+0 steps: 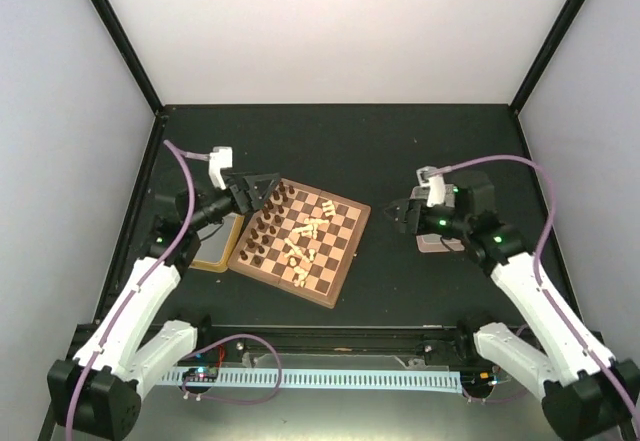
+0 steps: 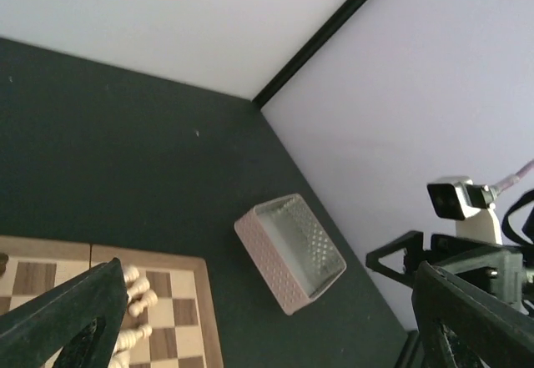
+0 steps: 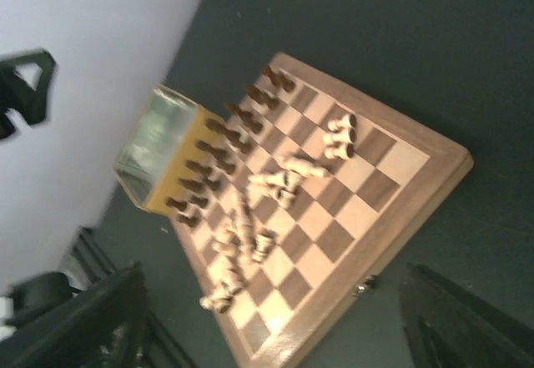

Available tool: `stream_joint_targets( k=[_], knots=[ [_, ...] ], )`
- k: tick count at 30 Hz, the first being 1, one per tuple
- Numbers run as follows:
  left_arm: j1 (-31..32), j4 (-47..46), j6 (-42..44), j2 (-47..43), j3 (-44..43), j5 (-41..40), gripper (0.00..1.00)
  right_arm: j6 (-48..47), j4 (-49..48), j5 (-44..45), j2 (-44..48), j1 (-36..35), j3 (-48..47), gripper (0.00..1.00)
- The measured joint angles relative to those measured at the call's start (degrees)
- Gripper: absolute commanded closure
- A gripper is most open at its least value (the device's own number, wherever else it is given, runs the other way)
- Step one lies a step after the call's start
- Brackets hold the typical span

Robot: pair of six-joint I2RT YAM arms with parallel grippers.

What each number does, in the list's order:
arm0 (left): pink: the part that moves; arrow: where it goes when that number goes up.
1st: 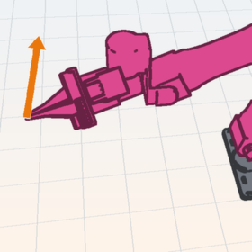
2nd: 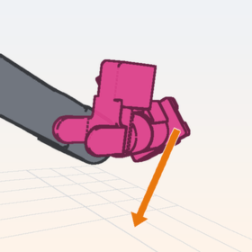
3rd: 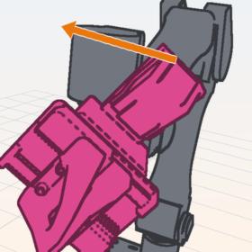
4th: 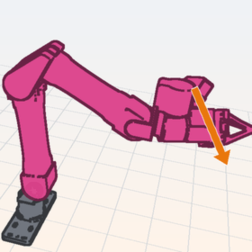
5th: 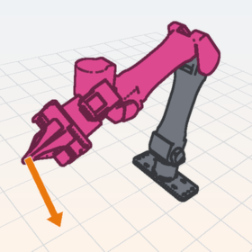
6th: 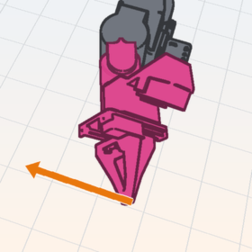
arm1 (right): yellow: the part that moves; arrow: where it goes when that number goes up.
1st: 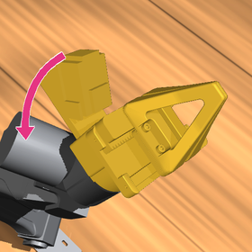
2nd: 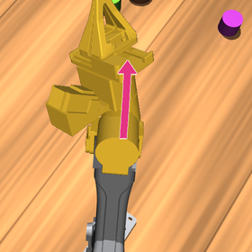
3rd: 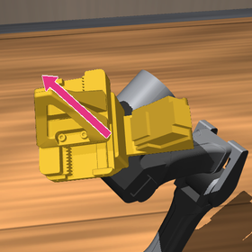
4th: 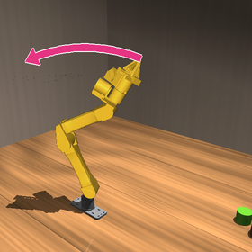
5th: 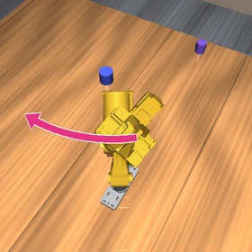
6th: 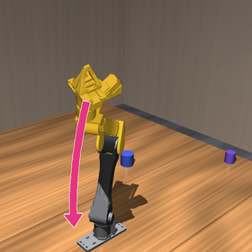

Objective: Set up the chess pieces on the board
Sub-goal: Pick up the chess piece from the chessboard.

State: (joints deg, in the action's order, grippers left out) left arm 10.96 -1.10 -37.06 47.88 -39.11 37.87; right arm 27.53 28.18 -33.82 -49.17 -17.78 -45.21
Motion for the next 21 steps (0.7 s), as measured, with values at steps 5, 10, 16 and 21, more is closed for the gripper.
stream_joint_targets(
  k=[5,10,16,21],
  knots=[
    [3.3,1.5,2.0,3.7,0.6,-1.4,0.17,1.7,-1.1,10.2,-11.2,-9.0,-1.0,0.33],
    [4.6,2.3,3.5,5.3,3.7,-3.0,0.23,2.5,-1.1,19.6,-27.5,-15.9,-7.3,0.44],
    [4.9,3.0,4.9,6.9,5.3,-4.4,0.26,2.2,-0.5,27.2,-46.5,-20.5,-20.0,0.54],
    [5.3,2.8,5.9,7.0,5.8,-4.7,0.28,1.1,0.9,30.3,-56.5,-22.4,-28.2,0.6]
  ],
)
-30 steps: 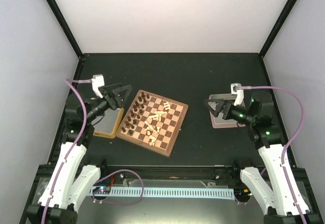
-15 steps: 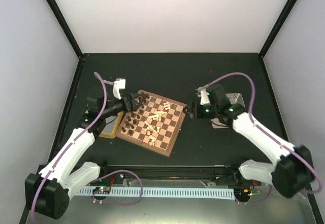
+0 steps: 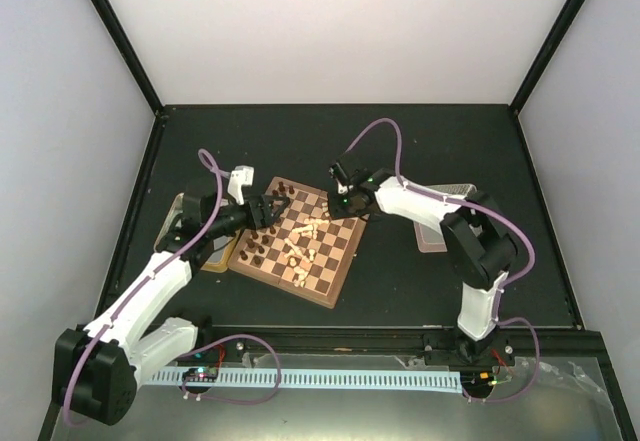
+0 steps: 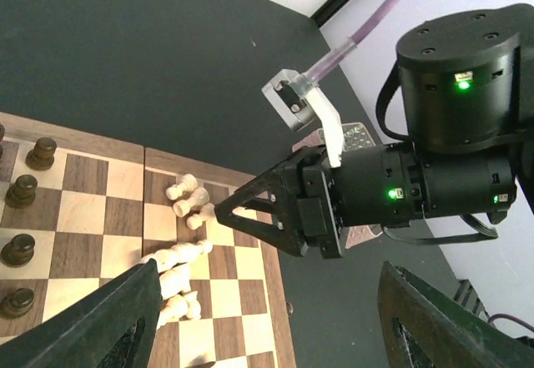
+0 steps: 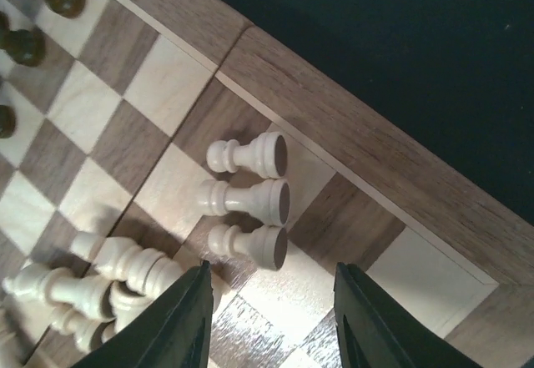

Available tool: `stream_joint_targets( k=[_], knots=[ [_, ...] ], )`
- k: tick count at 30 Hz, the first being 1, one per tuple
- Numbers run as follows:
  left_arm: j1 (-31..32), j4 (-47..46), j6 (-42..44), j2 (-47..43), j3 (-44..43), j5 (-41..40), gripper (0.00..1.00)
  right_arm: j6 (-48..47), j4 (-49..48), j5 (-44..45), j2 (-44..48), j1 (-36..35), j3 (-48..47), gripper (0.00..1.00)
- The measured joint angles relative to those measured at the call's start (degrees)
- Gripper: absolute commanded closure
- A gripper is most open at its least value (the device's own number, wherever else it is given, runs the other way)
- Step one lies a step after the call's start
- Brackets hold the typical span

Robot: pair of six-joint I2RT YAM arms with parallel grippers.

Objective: Set up the chess pieces on the board
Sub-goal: Pick up the chess piece from the chessboard.

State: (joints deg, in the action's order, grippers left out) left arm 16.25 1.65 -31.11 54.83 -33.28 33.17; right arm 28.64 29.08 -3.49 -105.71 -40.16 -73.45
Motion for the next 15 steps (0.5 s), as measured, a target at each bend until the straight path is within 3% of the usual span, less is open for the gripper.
stream_joint_targets(
  k=[15],
  knots=[
    [0.0,-1.6,0.7,0.3,2.1,-0.2,0.28,-3.9,7.8,1.9,-7.6,-0.4,-9.8,0.74]
  ],
)
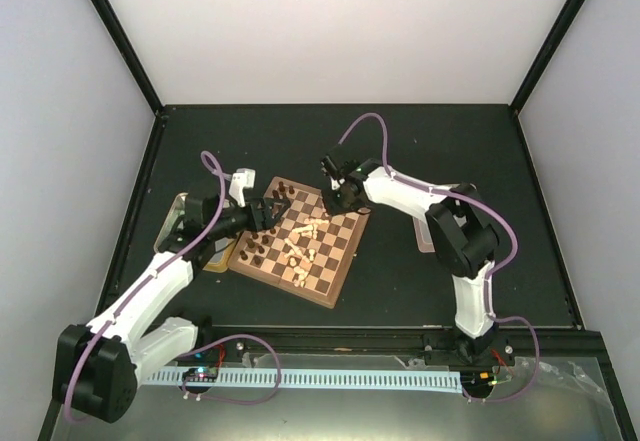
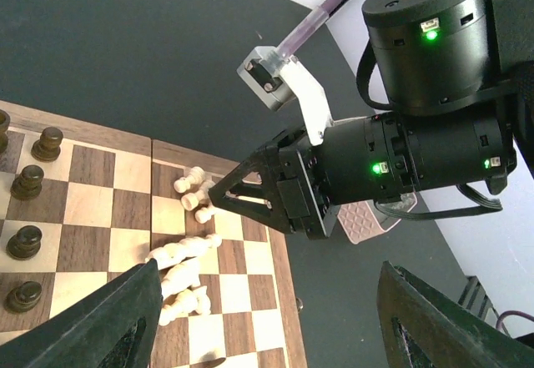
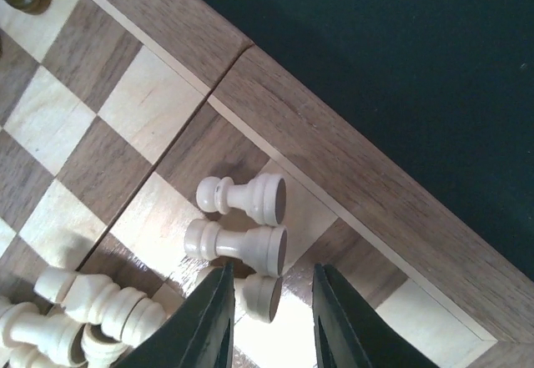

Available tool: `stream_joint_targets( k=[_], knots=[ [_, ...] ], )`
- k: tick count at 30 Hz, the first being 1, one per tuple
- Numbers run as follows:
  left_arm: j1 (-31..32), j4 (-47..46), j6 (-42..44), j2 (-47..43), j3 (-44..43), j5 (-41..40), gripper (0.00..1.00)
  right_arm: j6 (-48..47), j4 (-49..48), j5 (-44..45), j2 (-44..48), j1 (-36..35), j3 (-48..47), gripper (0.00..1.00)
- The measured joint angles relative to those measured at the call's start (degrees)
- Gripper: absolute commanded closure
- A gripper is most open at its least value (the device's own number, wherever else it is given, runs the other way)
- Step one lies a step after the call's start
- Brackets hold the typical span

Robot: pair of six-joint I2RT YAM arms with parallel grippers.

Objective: Set up the chess pieces on the board
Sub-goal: Pick up the chess piece from the chessboard.

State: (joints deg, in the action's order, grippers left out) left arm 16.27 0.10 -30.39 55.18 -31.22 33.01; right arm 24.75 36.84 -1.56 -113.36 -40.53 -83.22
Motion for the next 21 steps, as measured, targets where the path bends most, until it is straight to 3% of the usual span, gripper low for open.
stream_joint_targets(
  k=[9,21],
  knots=[
    [0.0,-0.6,0.0,1.9,0.0,0.0,0.28,-2.6,2.4,-1.4,-2.0,0.0,-1.9,0.85],
    [1.5,-0.9,-0.1,4.8,-0.1,0.0,0.27,-3.1,1.7,-5.7,-0.7,0.0,0.6,0.79]
  ],
)
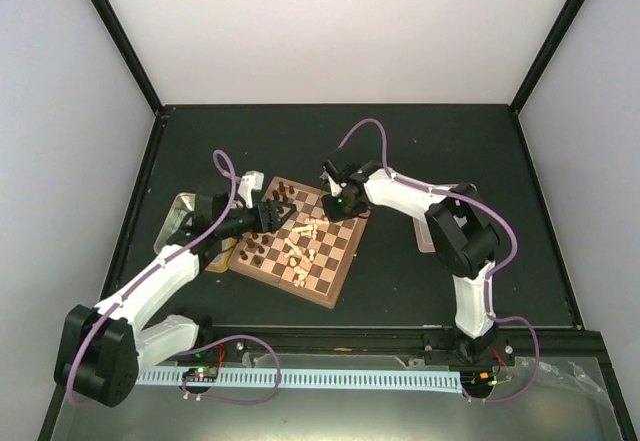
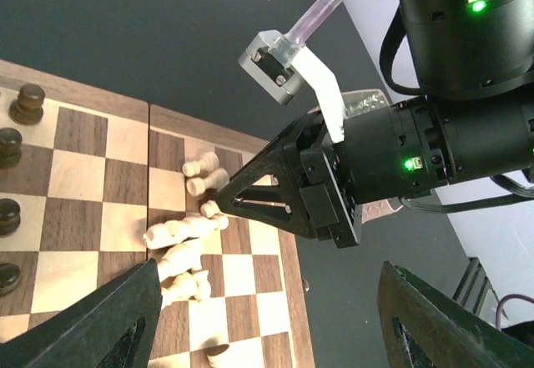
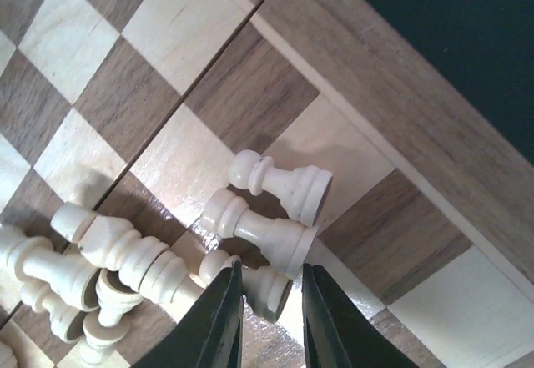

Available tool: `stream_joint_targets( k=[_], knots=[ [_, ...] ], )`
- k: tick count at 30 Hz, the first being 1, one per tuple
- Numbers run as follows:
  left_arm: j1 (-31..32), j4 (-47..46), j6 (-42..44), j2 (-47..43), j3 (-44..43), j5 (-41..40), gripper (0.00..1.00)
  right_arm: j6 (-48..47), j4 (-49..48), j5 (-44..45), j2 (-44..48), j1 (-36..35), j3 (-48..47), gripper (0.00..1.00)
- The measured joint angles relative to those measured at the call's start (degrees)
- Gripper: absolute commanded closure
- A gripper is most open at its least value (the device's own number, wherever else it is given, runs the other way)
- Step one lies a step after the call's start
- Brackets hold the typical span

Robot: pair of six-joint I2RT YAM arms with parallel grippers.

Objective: Set up the chess pieces on the board
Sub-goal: Pick up the chess piece from the chessboard, then place the chess piece on the chessboard.

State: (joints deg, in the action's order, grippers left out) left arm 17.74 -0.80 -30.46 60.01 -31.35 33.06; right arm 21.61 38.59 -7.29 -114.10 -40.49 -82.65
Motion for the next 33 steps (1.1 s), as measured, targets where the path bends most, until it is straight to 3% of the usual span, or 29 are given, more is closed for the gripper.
stream_joint_targets(
  k=[8,19,33],
  knots=[
    [2.3,-0.3,-0.4,3.0,0.0,0.2,0.28,-0.3,-0.7,-1.5,0.5,0.0,1.3,0.88],
    [5.3,-2.7,-3.2,7.0,-0.1,-0.2,0.29,0.8,-4.4,-4.4,3.8,1.0,6.5,0.92],
    [7.8,-13.4,-13.9,18.5,-0.1,0.7,0.46,6.6,-13.9,-19.8,10.4,5.6,15.9,0.93]
  ],
)
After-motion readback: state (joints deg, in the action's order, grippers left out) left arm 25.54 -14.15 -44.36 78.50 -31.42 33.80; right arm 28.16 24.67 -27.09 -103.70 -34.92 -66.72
